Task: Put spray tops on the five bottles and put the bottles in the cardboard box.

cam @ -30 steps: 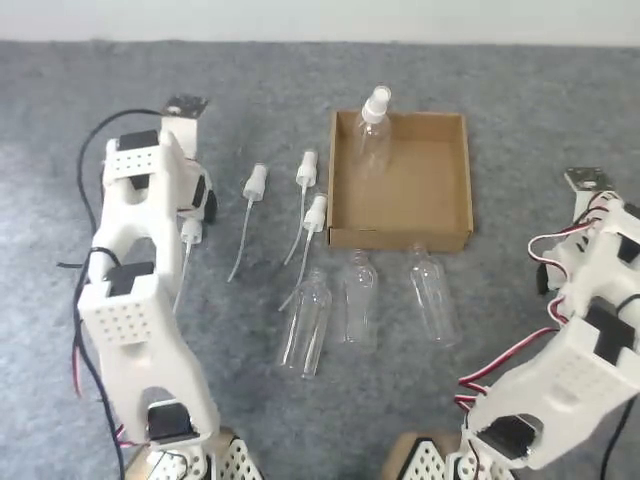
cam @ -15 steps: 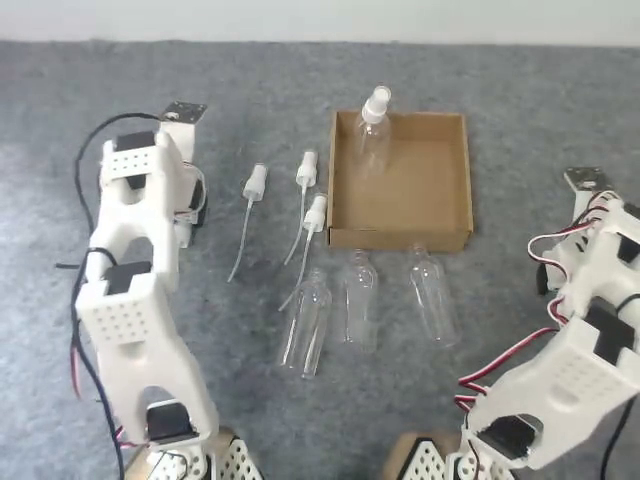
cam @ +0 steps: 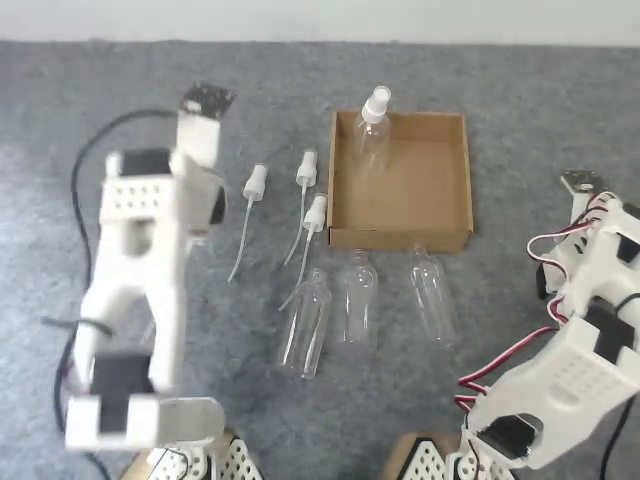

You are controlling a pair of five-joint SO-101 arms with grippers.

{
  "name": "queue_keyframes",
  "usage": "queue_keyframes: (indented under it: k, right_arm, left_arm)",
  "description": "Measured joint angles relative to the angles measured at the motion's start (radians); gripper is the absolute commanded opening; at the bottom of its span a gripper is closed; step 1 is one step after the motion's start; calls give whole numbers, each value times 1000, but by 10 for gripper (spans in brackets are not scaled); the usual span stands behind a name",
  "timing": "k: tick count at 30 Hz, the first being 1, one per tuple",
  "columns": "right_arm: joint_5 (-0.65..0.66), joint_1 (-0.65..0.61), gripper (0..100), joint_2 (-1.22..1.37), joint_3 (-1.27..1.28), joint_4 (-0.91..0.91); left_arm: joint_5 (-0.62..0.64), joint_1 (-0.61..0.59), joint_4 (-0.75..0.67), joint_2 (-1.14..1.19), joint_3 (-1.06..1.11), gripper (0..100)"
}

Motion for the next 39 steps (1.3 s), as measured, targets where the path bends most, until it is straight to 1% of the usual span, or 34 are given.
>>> queue_keyframes:
  k: [3,6,9,12,16,18,24,27,34,39]
  right_arm:
    - [0,3,308,-28,2,9]
    - [-2,12,308,-77,3,38]
    - [9,9,308,-123,3,49]
    - [23,-12,310,-138,3,52]
    - [21,-31,311,-138,-21,71]
    - [23,-44,311,-130,-58,124]
    - [23,-54,311,0,-163,180]
    - [23,-54,311,43,-252,196]
    - [23,-92,307,138,-493,313]
    - [25,-95,297,222,-517,321]
  left_arm:
    - [38,26,-147,-166,236,10]
    - [43,48,-255,-316,437,10]
    - [43,48,-321,-436,563,11]
    - [44,55,-367,-502,634,11]
    - [51,54,-405,-514,677,11]
    - [49,52,-408,-514,681,11]
    - [51,51,-408,-514,681,11]
    - [51,51,-408,-514,681,11]
    - [52,51,-408,-514,681,11]
    - [55,51,-408,-514,681,12]
